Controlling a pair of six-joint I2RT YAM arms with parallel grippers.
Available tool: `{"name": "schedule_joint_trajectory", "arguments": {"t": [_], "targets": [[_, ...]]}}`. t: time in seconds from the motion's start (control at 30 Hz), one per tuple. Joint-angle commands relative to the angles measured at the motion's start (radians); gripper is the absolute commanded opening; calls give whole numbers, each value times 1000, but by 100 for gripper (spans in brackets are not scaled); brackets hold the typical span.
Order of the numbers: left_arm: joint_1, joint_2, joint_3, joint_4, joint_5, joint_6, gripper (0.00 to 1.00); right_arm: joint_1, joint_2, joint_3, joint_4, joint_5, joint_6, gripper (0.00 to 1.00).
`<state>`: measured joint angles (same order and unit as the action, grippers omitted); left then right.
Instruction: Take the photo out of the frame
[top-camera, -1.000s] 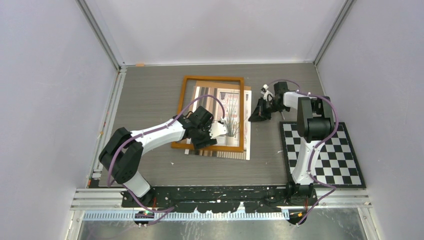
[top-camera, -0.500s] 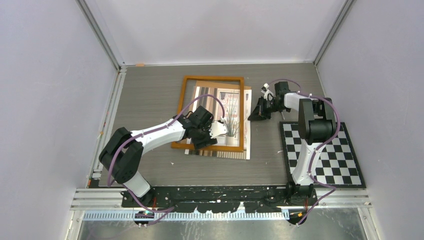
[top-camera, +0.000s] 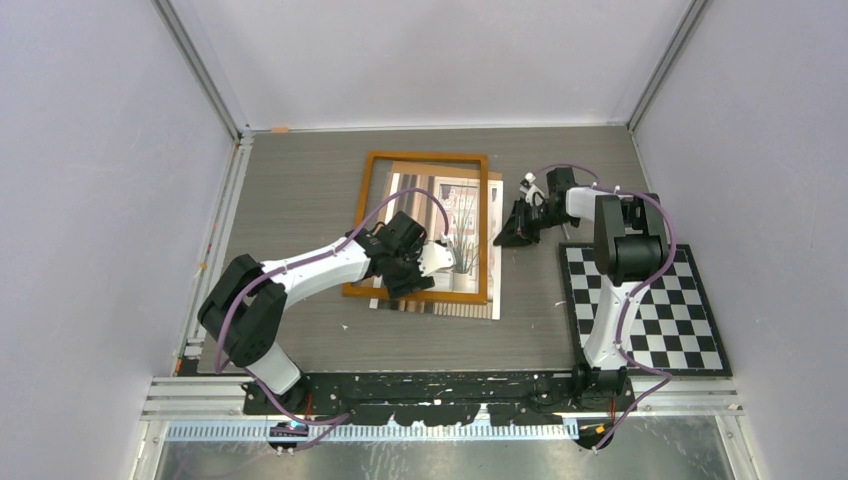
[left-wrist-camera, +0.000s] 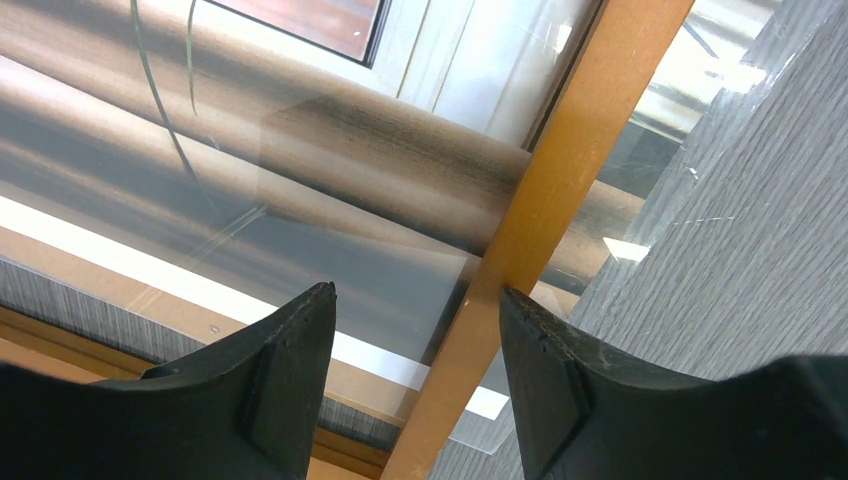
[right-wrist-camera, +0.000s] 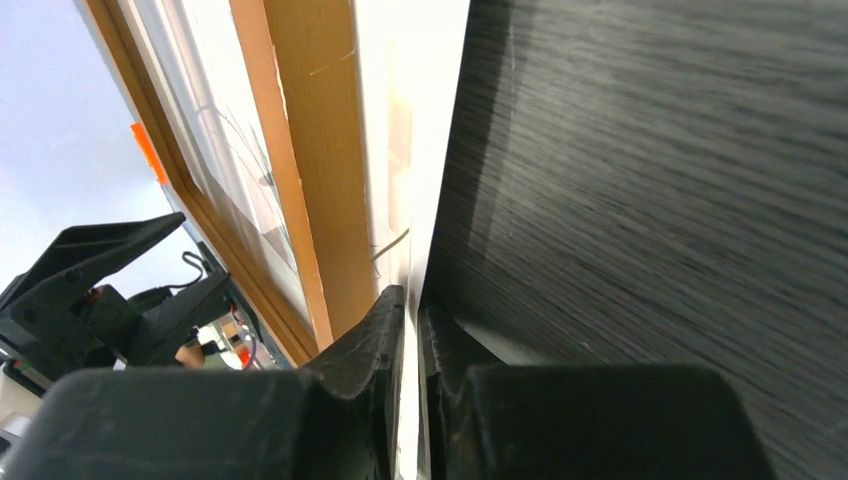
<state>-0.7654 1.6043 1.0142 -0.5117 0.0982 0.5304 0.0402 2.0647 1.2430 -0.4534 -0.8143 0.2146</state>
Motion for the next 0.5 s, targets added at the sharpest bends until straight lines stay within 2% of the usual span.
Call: {"name": "schedule_joint_trajectory", "arguments": {"t": [0.0,0.07,0.1,0.47], "targets": [[2,36,-7,49,17,-6,63,13,22,9,-18,-12,-16,14],[2,36,-8,50,16,-9,63,13,15,9,-20,-20,-19,3],[3,36,-8,49,15,-9,63,11,6,10,-24,-27,-23,1],[39,56,6,43,47,-33,63,-70,-139,38,-125,-90,-85,0]]}}
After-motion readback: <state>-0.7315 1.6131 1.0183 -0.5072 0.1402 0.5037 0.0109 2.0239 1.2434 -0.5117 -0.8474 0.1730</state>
